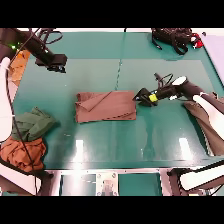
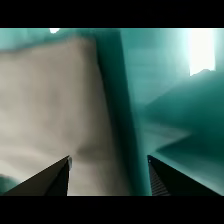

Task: Fold the shirts.

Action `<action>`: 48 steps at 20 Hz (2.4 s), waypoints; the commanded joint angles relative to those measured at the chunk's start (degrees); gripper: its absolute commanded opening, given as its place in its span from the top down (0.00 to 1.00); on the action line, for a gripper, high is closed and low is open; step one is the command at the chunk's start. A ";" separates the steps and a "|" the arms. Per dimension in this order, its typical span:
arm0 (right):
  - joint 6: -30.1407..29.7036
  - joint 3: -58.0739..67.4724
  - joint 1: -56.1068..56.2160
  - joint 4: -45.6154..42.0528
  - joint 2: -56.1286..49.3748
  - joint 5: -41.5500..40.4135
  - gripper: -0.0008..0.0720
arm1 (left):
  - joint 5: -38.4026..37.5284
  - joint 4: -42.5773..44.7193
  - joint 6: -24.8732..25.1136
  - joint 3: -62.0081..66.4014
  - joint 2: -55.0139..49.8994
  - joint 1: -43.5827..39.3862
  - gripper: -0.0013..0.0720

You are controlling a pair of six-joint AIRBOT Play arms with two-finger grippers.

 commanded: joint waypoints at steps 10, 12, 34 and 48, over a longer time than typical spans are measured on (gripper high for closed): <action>-0.17 20.79 2.40 14.16 4.00 8.63 0.97 | 0.11 0.00 -0.11 -0.04 0.04 0.04 0.95; 5.57 30.67 -4.17 13.68 6.36 11.10 0.97 | -1.14 -0.02 0.26 -0.04 0.04 0.04 0.95; 27.61 46.40 -57.94 -6.51 6.75 23.39 0.97 | -3.30 -3.89 -0.24 -0.07 0.04 0.04 0.95; 27.98 38.03 -60.06 -50.51 16.26 44.76 0.97 | -5.27 -11.26 -0.17 -0.09 0.04 0.04 0.95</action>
